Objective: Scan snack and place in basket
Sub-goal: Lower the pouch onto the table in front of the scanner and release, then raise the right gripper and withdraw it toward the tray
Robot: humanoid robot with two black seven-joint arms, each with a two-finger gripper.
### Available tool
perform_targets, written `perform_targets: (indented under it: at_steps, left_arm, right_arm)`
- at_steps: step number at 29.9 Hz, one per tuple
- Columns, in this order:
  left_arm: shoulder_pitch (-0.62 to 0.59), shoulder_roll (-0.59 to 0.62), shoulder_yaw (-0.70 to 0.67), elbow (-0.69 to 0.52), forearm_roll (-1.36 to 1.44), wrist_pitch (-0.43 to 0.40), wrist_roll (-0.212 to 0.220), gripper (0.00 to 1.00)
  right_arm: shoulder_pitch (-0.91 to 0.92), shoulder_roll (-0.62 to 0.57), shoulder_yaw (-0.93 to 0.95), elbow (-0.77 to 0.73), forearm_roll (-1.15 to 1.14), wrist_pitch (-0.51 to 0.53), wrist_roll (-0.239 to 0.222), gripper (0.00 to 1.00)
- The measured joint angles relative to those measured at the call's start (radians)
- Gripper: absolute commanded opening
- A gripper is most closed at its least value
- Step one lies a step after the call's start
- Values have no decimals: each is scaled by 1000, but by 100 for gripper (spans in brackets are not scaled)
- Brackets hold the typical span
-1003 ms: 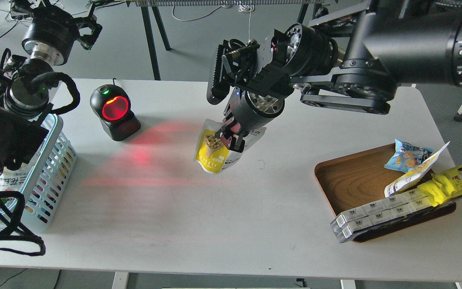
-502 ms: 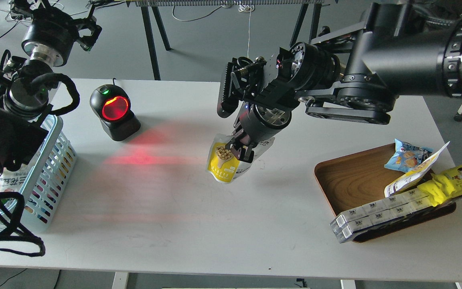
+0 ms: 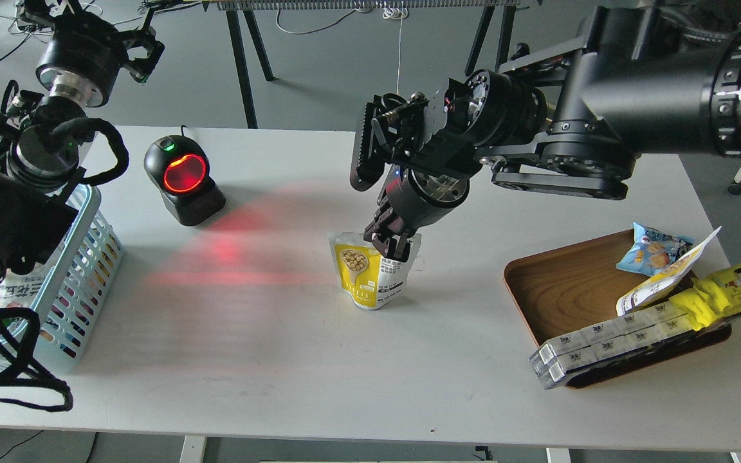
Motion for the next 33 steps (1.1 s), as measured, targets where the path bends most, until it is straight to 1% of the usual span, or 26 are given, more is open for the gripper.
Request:
perform_targets:
  at_steps: [5,7,11,14,15,16,17,18,23,28,31,33]
  left_arm:
    - [0,4,0,0,1,0,0,100]
    - [1,6,0,0,1,0,0,100]
    - [1,7,-1,0,0,0,0,100]
    - [0,8,-2,0,0,0,0,100]
    - [0,8,-2,0,0,0,0,100]
    - [-1,8,-2,0,0,0,0,100]
    - [-1,8,-2,0,0,0,0,100]
    - [-2,7,-2,0,0,0,0,100]
    - [-2,5,-1,0,-1,0,1,100]
    - [-11,7,0,0,0,0,3,100]
    - [-15,9,1,-1,0,0,7,100]
    - [-17,9,2,-2,1,0,11,100]
  right_arm:
    - [57,0,52,43,14,-2,0,42]
    - [89,0,59,84,26,-2,0,51]
    - [152,-1,68,157,61,-2,0,66]
    - [180,-56,99,183,81,1,0,69]
    - [183,-92,117,187,85,4,0,74]
    - [184,-134,139,188,87,8,0,80]
    - [184,-171,160,188,87,16,0,90]
    - [178,-213,189,188,89,28,0,97]
    - [100,-413,333,186,158,93,0,97]
    - [-16,-601,452,184,220,103,0,99]
    - [-108,-690,530,169,255,103,0,99]
    - [-174,-725,584,137,289,103,0,99]
